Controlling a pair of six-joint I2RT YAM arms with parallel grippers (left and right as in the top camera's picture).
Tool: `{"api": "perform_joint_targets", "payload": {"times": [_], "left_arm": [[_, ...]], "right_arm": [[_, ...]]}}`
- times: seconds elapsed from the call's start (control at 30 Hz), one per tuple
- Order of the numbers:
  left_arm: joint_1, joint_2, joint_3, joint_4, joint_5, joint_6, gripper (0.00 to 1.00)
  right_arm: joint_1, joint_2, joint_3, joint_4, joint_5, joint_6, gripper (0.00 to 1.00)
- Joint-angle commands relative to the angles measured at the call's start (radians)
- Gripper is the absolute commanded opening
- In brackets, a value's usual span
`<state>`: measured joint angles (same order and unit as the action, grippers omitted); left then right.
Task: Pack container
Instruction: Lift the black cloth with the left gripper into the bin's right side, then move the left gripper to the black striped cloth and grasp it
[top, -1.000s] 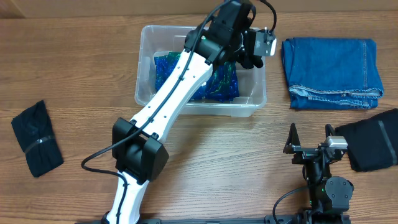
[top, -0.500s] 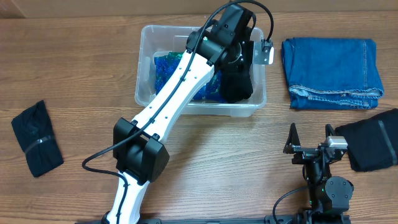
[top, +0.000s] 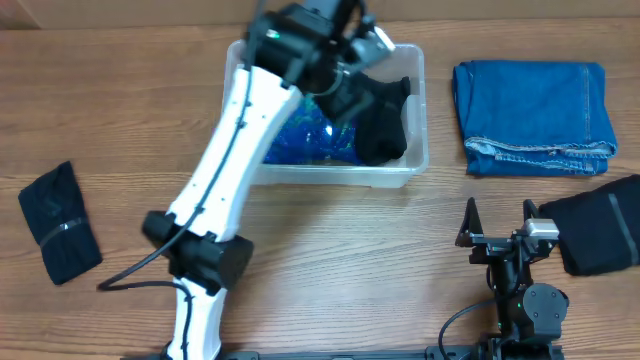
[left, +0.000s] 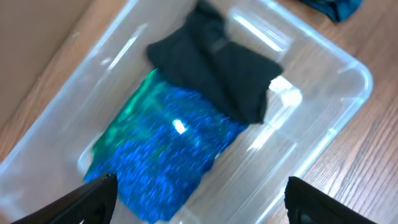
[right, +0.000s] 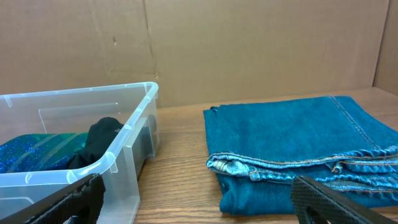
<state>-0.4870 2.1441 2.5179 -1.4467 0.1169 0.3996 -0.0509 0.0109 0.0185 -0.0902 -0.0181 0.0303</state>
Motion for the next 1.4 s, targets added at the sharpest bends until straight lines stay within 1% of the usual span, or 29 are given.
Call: {"api": "perform_joint_targets", "payload": {"times": [0.0, 0.07, 0.1, 0.23, 0.3, 0.4, 0.43, 0.47, 0.57, 0.63, 0.77, 0.9, 1.0, 1.03, 1.2, 1.23, 1.37], "left_arm": [[0.066, -0.098, 0.033, -0.089, 0.007, -0.058, 0.86], [0.096, -0.132, 0.033, -0.147, 0.005, -0.068, 0.88], [0.11, -0.148, 0.033, -0.171, -0.002, -0.081, 0.91], [0.17, -0.193, 0.033, -0.243, -0.085, -0.165, 0.97], [0.213, -0.206, 0.03, -0.243, -0.101, -0.223, 1.0], [0.3, -0.209, 0.03, -0.243, -0.102, -0.291, 1.0], [0.364, -0.209, 0.016, -0.243, -0.101, -0.326, 1.0], [0.418, -0.209, -0.005, -0.243, -0.099, -0.344, 1.0], [0.536, -0.209, -0.086, -0.243, -0.098, -0.352, 1.0], [0.628, -0.209, -0.175, -0.243, -0.101, -0.353, 1.0], [0.754, -0.209, -0.305, -0.233, -0.105, -0.356, 1.0], [0.867, -0.209, -0.425, -0.145, -0.111, -0.394, 1.0], [0.935, -0.209, -0.51, -0.069, -0.177, -0.454, 1.0], [0.961, -0.209, -0.549, -0.032, -0.177, -0.456, 1.0], [1.027, -0.208, -0.696, 0.134, -0.204, -0.443, 1.0], [1.034, -0.208, -0.733, 0.17, -0.232, -0.44, 1.0], [1.053, -0.207, -0.878, 0.325, -0.258, -0.349, 1.0]], "right_arm": [[0.005, -0.008, -0.01, 0.006, 0.01, 0.006, 1.0], [0.005, -0.008, -0.01, 0.006, 0.01, 0.006, 1.0], [0.005, -0.008, -0.01, 0.006, 0.01, 0.006, 1.0], [0.005, -0.008, -0.01, 0.006, 0.01, 0.006, 1.0], [0.005, -0.008, -0.01, 0.006, 0.01, 0.006, 1.0], [0.005, -0.008, -0.01, 0.006, 0.01, 0.006, 1.0], [0.005, -0.008, -0.01, 0.006, 0.01, 0.006, 1.0], [0.005, -0.008, -0.01, 0.006, 0.01, 0.006, 1.0], [0.005, -0.008, -0.01, 0.006, 0.01, 0.007, 1.0], [0.005, -0.008, -0.01, 0.006, 0.01, 0.007, 1.0], [0.005, -0.008, -0.01, 0.006, 0.01, 0.006, 1.0], [0.005, -0.008, -0.01, 0.006, 0.01, 0.007, 1.0], [0.005, -0.008, -0.01, 0.006, 0.01, 0.006, 1.0], [0.005, -0.008, -0.01, 0.006, 0.01, 0.006, 1.0], [0.005, -0.008, -0.01, 0.006, 0.01, 0.007, 1.0], [0.005, -0.008, -0.01, 0.006, 0.01, 0.006, 1.0], [0.005, -0.008, -0.01, 0.006, 0.01, 0.006, 1.0]]}}
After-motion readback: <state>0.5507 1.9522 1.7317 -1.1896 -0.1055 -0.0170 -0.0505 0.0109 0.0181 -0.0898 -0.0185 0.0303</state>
